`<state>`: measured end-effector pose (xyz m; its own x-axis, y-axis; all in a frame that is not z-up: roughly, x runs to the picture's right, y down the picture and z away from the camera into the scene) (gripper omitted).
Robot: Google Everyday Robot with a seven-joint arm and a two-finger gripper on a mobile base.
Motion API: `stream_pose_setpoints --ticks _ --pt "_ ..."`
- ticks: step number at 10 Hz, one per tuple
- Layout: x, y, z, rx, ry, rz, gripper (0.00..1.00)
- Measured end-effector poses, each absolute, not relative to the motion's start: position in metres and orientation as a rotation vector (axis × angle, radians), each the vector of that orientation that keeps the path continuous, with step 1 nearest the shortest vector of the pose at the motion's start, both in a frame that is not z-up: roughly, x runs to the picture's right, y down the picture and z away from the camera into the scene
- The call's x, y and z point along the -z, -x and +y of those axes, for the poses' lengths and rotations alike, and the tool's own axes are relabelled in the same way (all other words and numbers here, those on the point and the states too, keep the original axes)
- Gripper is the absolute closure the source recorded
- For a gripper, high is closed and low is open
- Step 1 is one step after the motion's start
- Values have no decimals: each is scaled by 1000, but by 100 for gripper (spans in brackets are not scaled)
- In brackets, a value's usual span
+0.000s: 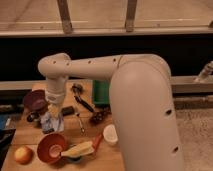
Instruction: Place towel in red bowl
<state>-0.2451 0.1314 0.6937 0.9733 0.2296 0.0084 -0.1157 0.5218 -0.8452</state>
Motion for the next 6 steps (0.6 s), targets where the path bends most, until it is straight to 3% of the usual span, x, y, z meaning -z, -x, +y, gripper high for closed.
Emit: stream_pose_setpoints --ticks 6 --pt "-682 279 219 -156 1135 -114 100"
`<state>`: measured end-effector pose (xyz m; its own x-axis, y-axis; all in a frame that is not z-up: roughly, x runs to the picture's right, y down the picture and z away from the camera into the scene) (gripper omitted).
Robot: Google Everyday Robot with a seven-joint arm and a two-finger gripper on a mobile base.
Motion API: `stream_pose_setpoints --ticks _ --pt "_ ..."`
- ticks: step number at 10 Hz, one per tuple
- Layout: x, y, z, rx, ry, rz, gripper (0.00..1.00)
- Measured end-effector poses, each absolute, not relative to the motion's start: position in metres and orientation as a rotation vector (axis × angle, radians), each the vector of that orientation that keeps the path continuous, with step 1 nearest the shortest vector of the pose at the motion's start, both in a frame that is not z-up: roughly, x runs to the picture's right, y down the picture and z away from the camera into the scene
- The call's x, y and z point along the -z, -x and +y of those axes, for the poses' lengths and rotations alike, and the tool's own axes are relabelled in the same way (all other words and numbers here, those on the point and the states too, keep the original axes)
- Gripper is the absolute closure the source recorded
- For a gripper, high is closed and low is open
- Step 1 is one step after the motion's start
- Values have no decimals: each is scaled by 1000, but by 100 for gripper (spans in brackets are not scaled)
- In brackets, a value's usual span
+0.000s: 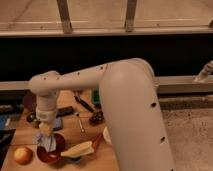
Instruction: Place towel in red bowl
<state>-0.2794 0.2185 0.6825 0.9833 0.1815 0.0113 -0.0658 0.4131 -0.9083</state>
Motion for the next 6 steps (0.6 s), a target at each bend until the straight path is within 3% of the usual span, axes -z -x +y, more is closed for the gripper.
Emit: stream_pose_setpoints --ticks 2,6 --pt "-685 267 234 -188 1163 -90 94" --pt "-680 244 250 -261 1184 -62 52"
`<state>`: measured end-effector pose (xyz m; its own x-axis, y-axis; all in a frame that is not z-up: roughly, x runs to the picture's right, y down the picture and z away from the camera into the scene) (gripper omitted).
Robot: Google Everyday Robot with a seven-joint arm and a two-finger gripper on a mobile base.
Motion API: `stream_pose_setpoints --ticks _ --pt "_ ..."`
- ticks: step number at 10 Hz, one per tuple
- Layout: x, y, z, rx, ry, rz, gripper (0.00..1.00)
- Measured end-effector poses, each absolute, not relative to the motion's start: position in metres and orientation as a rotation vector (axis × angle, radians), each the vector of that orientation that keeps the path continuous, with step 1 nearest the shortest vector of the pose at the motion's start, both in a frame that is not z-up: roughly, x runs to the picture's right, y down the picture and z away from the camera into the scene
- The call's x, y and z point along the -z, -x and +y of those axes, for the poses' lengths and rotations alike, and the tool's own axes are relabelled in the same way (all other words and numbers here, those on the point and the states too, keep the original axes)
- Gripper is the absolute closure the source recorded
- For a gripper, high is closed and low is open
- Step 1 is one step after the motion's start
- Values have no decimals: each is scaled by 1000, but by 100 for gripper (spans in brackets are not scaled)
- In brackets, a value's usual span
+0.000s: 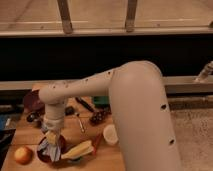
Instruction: Place towel in red bowl
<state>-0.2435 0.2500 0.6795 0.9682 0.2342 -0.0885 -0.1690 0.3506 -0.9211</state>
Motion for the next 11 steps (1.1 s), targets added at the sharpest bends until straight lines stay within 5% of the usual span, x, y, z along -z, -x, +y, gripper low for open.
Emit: stream_pose_setpoints --ticks 3,11 --pt "-680 250 245 -265 1172 -81 34" --pt "-682 257 198 -265 1032 -98 34"
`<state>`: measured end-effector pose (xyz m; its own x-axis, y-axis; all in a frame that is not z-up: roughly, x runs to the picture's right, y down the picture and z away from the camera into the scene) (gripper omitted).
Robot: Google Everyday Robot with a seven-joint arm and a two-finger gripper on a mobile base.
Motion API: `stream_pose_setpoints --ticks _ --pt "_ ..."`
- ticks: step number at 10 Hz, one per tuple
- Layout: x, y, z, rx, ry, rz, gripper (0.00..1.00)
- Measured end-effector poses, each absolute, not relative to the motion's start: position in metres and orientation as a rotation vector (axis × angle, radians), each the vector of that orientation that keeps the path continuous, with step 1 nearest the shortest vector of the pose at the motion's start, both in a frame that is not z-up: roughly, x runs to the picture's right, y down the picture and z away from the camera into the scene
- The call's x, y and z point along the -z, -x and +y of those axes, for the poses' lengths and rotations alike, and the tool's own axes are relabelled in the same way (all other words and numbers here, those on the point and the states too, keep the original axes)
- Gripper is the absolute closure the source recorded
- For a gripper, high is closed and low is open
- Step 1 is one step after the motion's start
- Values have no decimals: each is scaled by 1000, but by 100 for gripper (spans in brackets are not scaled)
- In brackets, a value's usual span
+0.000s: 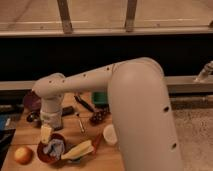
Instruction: Place towel in red bowl
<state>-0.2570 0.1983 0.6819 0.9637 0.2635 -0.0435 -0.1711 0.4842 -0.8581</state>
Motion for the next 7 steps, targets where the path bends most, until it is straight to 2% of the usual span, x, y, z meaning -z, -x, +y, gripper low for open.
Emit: stream_pose_setpoints --ticks 2,6,7 --pt "-681 240 145 -373 832 -78 34" --pt "-689 192 67 -558 639 -76 34" --pt "-689 190 64 -567 634 -76 34"
